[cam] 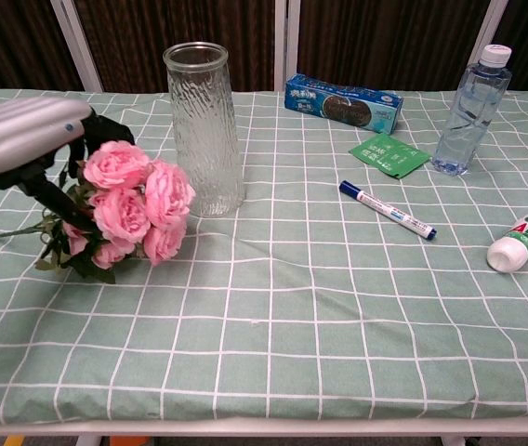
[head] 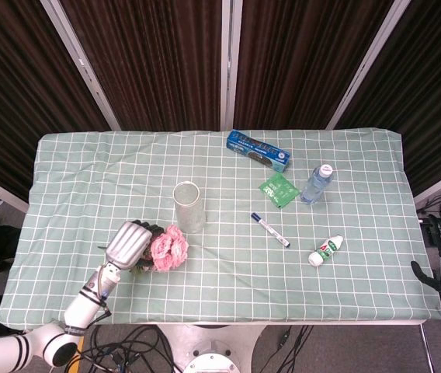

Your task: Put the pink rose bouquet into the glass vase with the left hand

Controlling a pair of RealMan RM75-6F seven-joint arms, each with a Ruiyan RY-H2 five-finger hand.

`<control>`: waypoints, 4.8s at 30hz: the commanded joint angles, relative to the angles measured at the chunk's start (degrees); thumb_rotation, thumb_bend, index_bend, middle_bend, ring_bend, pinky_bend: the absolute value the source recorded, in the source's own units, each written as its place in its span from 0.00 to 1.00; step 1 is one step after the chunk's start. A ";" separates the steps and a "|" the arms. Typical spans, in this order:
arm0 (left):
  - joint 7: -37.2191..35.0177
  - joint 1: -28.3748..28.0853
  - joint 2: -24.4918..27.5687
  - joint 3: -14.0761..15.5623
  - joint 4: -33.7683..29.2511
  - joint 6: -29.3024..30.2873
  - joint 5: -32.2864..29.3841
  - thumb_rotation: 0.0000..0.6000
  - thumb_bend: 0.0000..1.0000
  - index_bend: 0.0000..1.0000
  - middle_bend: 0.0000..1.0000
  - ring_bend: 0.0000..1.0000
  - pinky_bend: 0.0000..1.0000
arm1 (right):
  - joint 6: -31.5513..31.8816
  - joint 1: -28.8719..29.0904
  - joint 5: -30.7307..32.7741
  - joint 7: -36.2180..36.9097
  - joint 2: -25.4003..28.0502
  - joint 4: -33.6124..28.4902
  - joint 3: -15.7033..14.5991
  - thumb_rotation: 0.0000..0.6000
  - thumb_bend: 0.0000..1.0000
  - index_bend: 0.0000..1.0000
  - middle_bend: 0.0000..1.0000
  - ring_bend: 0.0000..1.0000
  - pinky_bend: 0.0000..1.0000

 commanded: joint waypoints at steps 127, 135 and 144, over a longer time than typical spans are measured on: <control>-42.68 -5.01 -11.82 -24.15 -2.47 9.09 -17.40 1.00 0.04 0.00 0.06 0.09 0.21 | -8.68 0.96 2.69 1.58 -6.14 8.64 -2.96 1.00 0.17 0.00 0.00 0.00 0.00; -42.85 -0.03 -8.78 -24.04 1.49 13.63 -15.95 1.00 0.04 0.00 0.06 0.08 0.21 | -7.99 0.91 2.25 1.25 -5.76 7.87 -2.87 1.00 0.17 0.00 0.00 0.00 0.00; -27.92 8.49 1.57 -7.39 10.19 17.11 -2.83 1.00 0.05 0.12 0.06 0.06 0.16 | -5.51 0.34 1.26 1.39 -4.89 7.18 -2.42 1.00 0.17 0.00 0.00 0.00 0.00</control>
